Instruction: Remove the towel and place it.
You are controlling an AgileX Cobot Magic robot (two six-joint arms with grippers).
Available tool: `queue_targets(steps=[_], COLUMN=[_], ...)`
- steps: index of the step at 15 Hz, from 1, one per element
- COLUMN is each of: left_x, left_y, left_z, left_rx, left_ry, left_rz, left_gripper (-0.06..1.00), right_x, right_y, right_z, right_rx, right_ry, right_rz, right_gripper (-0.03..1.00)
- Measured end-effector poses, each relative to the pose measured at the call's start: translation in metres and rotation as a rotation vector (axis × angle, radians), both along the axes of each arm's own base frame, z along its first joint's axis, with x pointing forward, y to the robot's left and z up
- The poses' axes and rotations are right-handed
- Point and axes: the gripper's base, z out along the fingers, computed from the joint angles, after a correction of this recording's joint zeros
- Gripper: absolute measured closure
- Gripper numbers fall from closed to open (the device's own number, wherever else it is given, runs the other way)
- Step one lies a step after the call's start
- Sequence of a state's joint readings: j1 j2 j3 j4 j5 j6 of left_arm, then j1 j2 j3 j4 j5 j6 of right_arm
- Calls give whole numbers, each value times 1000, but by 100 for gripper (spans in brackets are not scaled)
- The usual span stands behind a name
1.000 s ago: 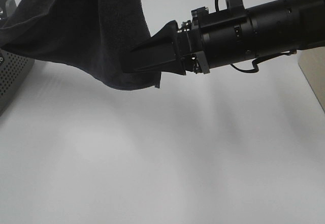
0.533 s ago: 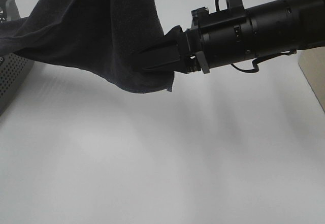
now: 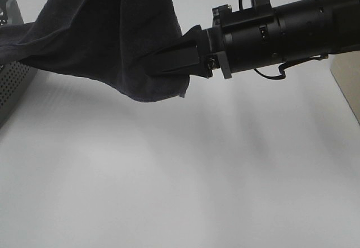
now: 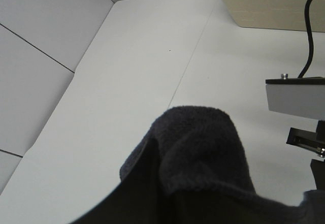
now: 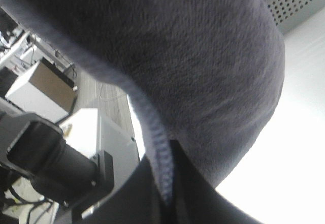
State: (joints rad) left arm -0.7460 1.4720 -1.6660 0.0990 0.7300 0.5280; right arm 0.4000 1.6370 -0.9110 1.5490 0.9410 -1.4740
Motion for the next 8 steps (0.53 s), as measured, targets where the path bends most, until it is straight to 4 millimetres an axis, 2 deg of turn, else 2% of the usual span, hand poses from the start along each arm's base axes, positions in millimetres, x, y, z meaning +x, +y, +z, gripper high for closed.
queue_targets(steps=[4, 8], left_x=[0, 1], left_y=[0, -1], left_z=[1, 2], left_rx=[-10, -20], left_ry=[-11, -22], left_rz=[-1, -3], left_gripper=[94, 94], right_x=[4, 7], right_y=[1, -5], right_z=[7, 43], right_rx=[3, -228], right_ry=[135, 143], right_rz=[-56, -38], right_gripper=[96, 96])
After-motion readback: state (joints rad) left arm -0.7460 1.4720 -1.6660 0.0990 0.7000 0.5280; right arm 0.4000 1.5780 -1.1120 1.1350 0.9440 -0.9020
